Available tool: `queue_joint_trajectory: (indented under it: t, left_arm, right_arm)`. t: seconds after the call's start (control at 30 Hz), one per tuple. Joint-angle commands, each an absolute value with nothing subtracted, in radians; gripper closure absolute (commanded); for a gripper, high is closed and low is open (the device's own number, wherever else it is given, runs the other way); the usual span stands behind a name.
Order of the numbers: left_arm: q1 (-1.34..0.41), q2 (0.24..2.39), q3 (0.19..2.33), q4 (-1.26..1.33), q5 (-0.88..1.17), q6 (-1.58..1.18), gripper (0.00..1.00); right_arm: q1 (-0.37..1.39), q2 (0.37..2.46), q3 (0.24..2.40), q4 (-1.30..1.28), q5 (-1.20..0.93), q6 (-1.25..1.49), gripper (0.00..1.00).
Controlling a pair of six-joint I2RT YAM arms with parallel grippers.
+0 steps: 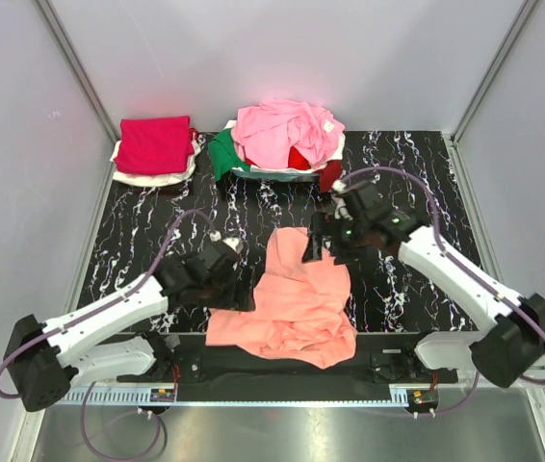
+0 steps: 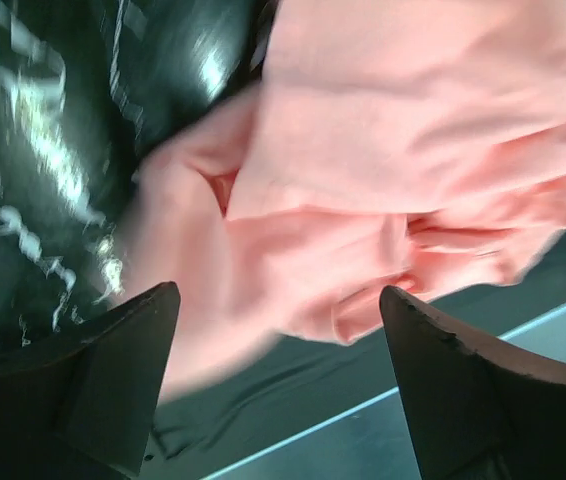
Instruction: Fold and stack the t-shirts
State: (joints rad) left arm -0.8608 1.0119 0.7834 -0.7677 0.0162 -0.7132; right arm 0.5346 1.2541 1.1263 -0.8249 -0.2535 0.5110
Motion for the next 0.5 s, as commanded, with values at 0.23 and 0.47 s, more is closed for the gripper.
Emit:
queue_joint_trajectory:
  t: [0.23, 0.47]
  left_arm:
    - [-0.864, 0.924, 0.678, -0.811, -0.057, -0.889, 0.19]
    - [-0.864, 0.655, 0.592, -0.896, -0.136, -1.064, 0.38]
  right_arm:
    - [0.86, 1.609, 1.38, -0.753, -0.17, 0.519, 0.01]
    - [1.021, 1.894, 1.615, -0.857, -0.076, 0.528, 0.09]
